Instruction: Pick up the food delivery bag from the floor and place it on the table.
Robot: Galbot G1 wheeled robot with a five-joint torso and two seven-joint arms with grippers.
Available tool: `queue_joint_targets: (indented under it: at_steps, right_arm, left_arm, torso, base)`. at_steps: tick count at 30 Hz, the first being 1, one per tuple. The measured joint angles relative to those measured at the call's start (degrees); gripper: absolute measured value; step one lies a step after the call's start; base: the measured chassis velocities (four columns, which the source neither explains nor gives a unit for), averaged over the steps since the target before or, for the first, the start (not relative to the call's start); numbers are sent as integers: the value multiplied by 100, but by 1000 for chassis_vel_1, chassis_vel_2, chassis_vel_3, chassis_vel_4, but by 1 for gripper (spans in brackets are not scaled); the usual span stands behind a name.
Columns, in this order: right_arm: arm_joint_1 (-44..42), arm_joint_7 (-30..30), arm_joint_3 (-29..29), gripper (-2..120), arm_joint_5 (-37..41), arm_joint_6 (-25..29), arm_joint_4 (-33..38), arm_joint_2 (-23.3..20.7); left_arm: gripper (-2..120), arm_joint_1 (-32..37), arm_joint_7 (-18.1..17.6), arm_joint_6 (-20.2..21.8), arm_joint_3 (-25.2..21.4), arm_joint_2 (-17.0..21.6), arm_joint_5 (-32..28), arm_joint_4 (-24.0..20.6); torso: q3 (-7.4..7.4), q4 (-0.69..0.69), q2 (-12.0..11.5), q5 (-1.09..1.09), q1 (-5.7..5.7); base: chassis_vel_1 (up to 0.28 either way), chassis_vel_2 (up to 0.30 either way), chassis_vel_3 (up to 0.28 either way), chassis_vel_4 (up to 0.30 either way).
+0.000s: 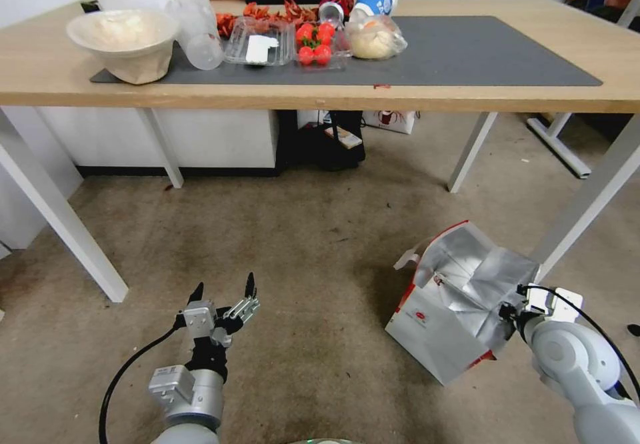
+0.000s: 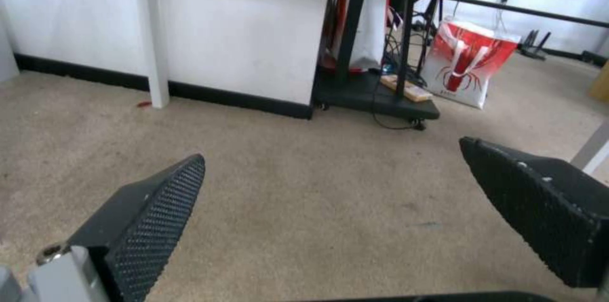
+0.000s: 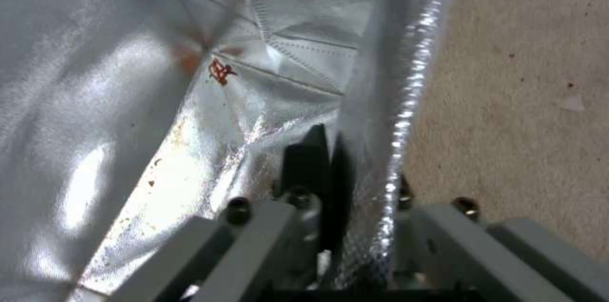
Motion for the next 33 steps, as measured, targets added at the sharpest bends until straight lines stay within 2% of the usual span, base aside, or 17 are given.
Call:
queue_joint_targets:
  at_steps: [1,9,11,12,13,14,15,17,19,20,23,24,25,28,29,32,33]
  right_arm:
    - [1,-8,0,0,-2,2,-2,-12]
    - [-65,-424,4,0,-252,58,-11,-147]
    - [-189,-1034,26,0,-572,246,101,-350]
    - [-189,-1034,26,0,-572,246,101,-350]
    - [-247,-1413,48,0,-850,365,131,-441]
    - [-344,-2153,85,0,-1327,587,190,-635]
    - [-393,-2600,101,0,-1538,705,239,-801]
    - [-411,-2797,105,0,-1605,742,273,-899]
    - [-461,-3605,113,0,-1708,869,419,-1403]
    - [-461,-3605,113,0,-1708,869,419,-1403]
    - [-486,-4222,79,0,-1729,1004,522,-1879]
    - [-488,-4652,39,0,-1711,1102,584,-2248]
    - [-488,-4652,39,0,-1711,1102,584,-2248]
    - [-489,-5301,10,0,-1611,1318,624,-2857]
    - [-489,-5301,10,0,-1611,1318,624,-2857]
    - [-571,-6281,8,0,-1501,1865,560,-3606]
    - [-571,-6281,8,0,-1501,1865,560,-3606]
  left_arm:
    - [100,-2,-1,-1,0,1,-1,3]
    - [100,-23,-60,-3,1,5,-12,17]
    - [100,-23,-97,-3,-5,18,-27,18]
    - [100,-23,-97,-3,-5,18,-27,18]
    - [100,-23,-105,-3,-11,22,-31,18]
    - [100,-23,-119,-5,-18,29,-41,17]
    - [100,-23,-131,-5,-20,30,-48,11]
    - [100,-23,-138,-5,-22,31,-50,5]
    - [100,-7,-191,-1,-31,32,-51,-38]
    - [100,-7,-191,-1,-31,32,-51,-38]
    - [100,6,-240,16,-45,35,-51,-79]
    - [100,14,-260,25,-57,34,-51,-104]
    - [100,14,-260,25,-57,34,-51,-104]
    - [100,16,-280,32,-75,19,-55,-128]
    - [100,16,-280,32,-75,19,-55,-128]
    - [100,18,-293,48,-85,-6,-55,-147]
    - [100,18,-293,48,-85,-6,-55,-147]
  torso:
    - [0,0,0,0,0]
    - [0,0,0,0,0]
    - [0,0,0,1,0]
    - [0,0,0,1,0]
    - [0,0,0,0,0]
    - [0,-2,0,1,0]
    - [0,-1,0,1,0]
    - [0,-1,0,0,0]
    - [0,1,1,0,0]
    - [0,1,1,0,0]
    - [0,0,1,0,0]
    - [0,1,1,1,0]
    - [0,1,1,1,0]
    - [0,0,1,0,0]
    - [0,0,1,0,0]
    - [0,0,1,0,0]
    - [0,0,1,0,0]
  base:
    - [0,0,0,0]
    - [0,0,0,0]
    - [0,0,0,0]
    - [0,0,0,0]
    - [0,0,0,0]
    - [0,0,0,0]
    - [0,0,0,0]
    - [0,0,0,0]
    - [0,0,0,0]
    - [0,0,0,0]
    - [0,0,0,0]
    - [0,0,0,0]
    - [0,0,0,0]
    - [0,0,0,0]
    - [0,0,0,0]
    - [0,0,0,0]
    - [0,0,0,0]
